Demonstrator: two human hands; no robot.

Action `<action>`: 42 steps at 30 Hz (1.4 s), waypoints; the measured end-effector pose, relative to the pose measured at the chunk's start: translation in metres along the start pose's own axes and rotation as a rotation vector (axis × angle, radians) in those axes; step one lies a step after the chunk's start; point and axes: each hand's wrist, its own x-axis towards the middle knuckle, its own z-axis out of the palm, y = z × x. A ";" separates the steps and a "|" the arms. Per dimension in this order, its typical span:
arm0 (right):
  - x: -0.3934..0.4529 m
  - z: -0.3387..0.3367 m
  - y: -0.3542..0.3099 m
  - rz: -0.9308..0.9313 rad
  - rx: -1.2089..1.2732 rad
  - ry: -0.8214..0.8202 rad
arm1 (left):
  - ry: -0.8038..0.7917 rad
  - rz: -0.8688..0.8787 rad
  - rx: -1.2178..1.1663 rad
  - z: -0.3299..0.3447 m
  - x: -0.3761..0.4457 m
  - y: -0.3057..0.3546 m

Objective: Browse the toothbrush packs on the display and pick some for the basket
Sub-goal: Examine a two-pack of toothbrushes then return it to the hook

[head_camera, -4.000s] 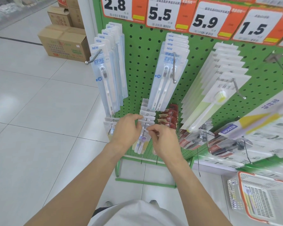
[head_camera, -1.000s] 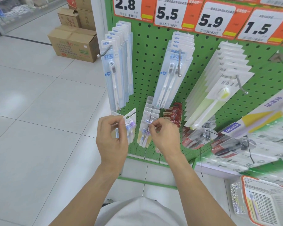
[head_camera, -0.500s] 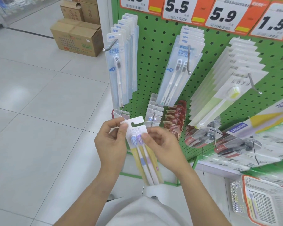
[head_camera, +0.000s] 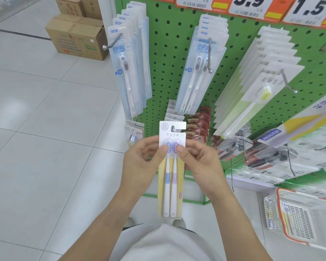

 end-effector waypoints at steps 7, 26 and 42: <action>-0.005 -0.003 -0.002 -0.021 -0.110 -0.003 | 0.031 -0.031 -0.026 0.003 -0.004 0.001; -0.004 -0.012 -0.003 -0.032 -0.135 -0.057 | -0.058 -0.142 -0.040 -0.003 -0.007 -0.001; -0.014 -0.010 0.001 0.115 -0.102 -0.119 | -0.018 -0.153 -0.105 -0.006 -0.006 0.000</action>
